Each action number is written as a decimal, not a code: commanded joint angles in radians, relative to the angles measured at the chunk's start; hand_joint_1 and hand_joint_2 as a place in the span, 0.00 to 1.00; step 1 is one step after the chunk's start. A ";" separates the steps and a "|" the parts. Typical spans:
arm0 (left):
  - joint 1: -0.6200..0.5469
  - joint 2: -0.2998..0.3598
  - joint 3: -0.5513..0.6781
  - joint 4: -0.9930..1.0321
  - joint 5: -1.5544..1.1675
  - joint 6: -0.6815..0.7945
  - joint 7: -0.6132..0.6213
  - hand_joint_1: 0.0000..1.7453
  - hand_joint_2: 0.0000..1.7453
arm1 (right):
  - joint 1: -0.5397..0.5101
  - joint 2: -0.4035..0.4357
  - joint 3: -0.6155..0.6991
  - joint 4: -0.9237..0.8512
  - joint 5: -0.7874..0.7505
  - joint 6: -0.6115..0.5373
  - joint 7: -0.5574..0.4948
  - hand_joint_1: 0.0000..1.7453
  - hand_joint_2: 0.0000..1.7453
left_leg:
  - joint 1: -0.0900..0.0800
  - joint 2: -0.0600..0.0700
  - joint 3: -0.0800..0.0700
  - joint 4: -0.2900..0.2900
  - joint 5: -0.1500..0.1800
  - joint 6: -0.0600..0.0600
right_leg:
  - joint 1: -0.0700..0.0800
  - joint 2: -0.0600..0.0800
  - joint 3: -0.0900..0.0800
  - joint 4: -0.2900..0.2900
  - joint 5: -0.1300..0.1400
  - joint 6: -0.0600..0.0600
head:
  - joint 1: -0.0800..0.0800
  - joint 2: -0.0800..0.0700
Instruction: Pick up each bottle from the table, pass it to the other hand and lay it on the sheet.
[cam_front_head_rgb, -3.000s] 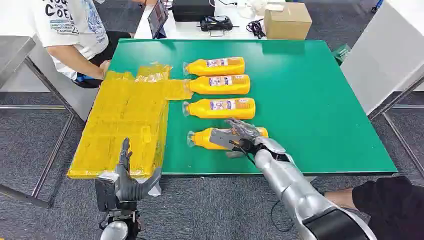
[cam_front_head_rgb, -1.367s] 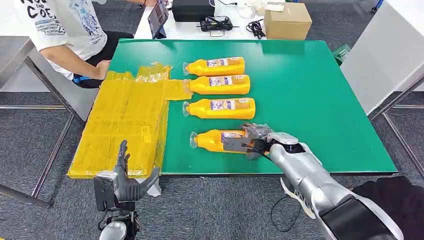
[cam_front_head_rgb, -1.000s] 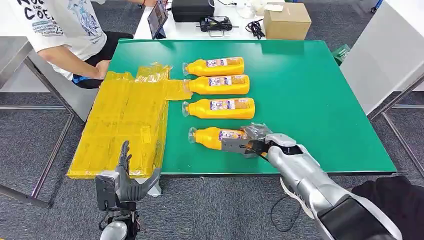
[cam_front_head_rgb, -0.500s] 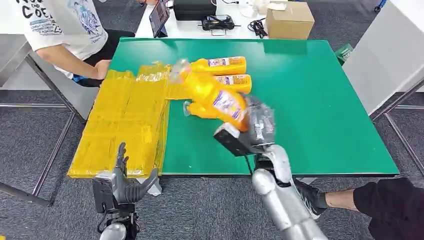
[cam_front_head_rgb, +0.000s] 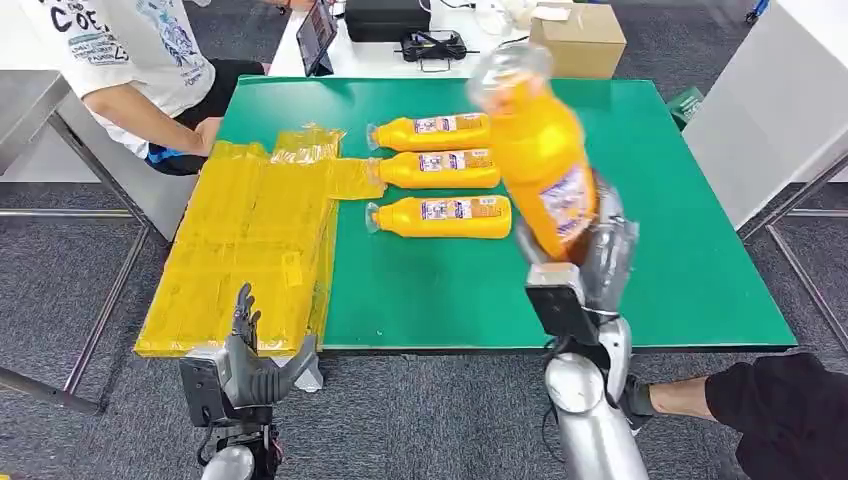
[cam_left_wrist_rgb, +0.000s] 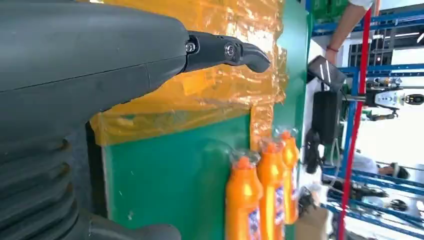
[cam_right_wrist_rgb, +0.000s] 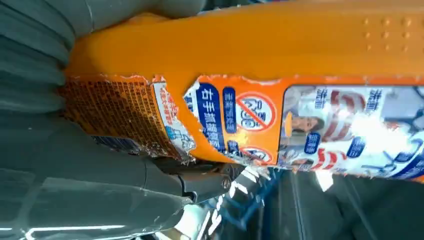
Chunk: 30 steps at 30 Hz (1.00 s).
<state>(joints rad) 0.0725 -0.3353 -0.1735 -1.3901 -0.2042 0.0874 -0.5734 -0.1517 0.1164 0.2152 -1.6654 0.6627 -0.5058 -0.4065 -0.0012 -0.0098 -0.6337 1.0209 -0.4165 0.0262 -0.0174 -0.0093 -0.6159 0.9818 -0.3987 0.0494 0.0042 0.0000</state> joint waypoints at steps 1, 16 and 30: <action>-0.018 0.066 -0.125 -0.007 0.233 -0.195 0.026 0.00 1.00 | 0.102 0.015 -0.071 0.065 -0.132 0.100 -0.104 1.00 1.00 | 0.001 0.000 0.005 -0.001 -0.002 -0.001 | 0.001 -0.001 0.005 -0.002 -0.002 -0.002 | 0.000 0.000; -0.045 0.082 -0.163 -0.045 0.327 -0.352 0.056 0.00 1.00 | 0.143 0.119 0.171 0.478 -0.089 0.229 -0.187 1.00 1.00 | 0.003 0.004 0.006 -0.002 -0.003 -0.002 | 0.002 0.003 0.006 -0.003 -0.001 -0.003 | 0.000 0.000; -0.033 0.085 -0.185 -0.050 0.313 -0.386 0.066 0.00 1.00 | 0.107 0.122 0.211 0.526 -0.089 0.240 -0.171 1.00 1.00 | 0.002 0.003 0.009 -0.002 -0.005 -0.003 | 0.002 0.003 0.009 -0.001 -0.003 -0.004 | 0.000 0.000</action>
<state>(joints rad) 0.0616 -0.2979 -0.3208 -1.4542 0.1163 -0.2865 -0.5150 0.0106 0.2480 0.3952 -1.2437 0.5829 -0.2731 -0.5825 -0.0004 -0.0094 -0.6342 1.0205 -0.4176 0.0262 -0.0171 -0.0088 -0.6160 0.9817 -0.3993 0.0490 0.0046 0.0000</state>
